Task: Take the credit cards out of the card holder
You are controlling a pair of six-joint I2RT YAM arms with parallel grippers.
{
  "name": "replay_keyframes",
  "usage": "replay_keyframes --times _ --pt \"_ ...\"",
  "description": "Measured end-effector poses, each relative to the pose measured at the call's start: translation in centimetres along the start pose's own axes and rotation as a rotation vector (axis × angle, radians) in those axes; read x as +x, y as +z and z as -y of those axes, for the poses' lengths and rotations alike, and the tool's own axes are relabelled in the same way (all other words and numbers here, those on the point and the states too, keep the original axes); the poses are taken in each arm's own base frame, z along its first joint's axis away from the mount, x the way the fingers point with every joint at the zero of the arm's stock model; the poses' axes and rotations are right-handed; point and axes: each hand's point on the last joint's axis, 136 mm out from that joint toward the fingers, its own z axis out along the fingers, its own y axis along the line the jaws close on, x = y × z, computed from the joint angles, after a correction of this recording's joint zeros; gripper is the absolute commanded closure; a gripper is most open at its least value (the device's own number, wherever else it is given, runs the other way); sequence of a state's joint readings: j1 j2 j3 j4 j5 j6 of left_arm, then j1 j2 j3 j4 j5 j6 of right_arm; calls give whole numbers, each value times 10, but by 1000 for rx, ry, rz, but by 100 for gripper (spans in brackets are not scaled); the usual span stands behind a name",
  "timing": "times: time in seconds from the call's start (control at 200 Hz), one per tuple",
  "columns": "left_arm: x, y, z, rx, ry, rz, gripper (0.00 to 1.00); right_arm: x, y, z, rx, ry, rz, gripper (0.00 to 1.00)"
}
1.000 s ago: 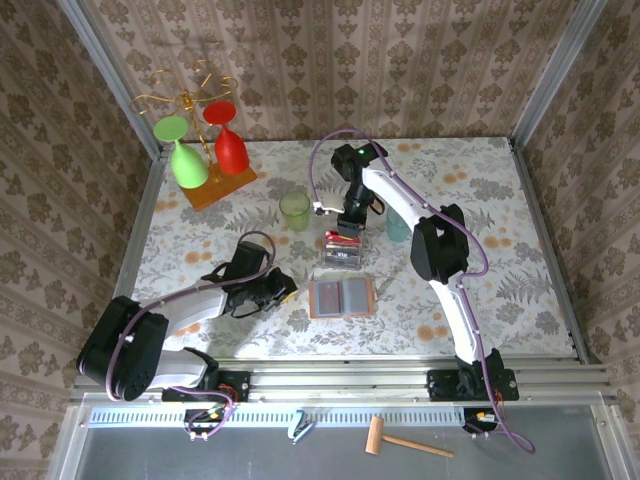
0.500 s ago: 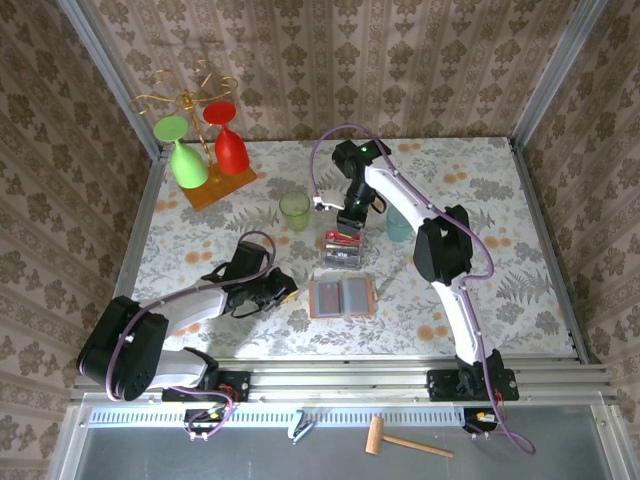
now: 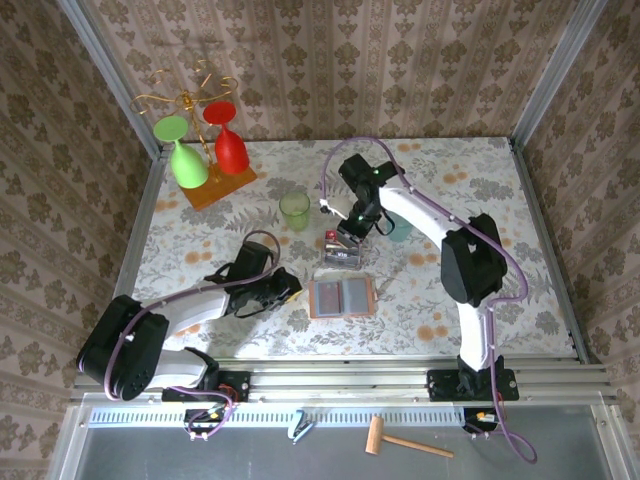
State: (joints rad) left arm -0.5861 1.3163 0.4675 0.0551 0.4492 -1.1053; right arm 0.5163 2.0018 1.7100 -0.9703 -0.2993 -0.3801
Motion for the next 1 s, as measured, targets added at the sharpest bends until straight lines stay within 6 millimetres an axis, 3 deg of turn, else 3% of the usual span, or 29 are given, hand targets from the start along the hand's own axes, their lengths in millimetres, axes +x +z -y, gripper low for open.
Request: replay_keyframes --times 0.41,0.63,1.0 --pt "11 11 3 1 33 -34 85 24 10 -10 3 552 129 79" --pt "13 12 5 7 42 -36 85 37 26 -31 -114 870 178 80" --pt "22 23 5 -1 49 -65 87 38 24 -67 -236 1031 224 80"
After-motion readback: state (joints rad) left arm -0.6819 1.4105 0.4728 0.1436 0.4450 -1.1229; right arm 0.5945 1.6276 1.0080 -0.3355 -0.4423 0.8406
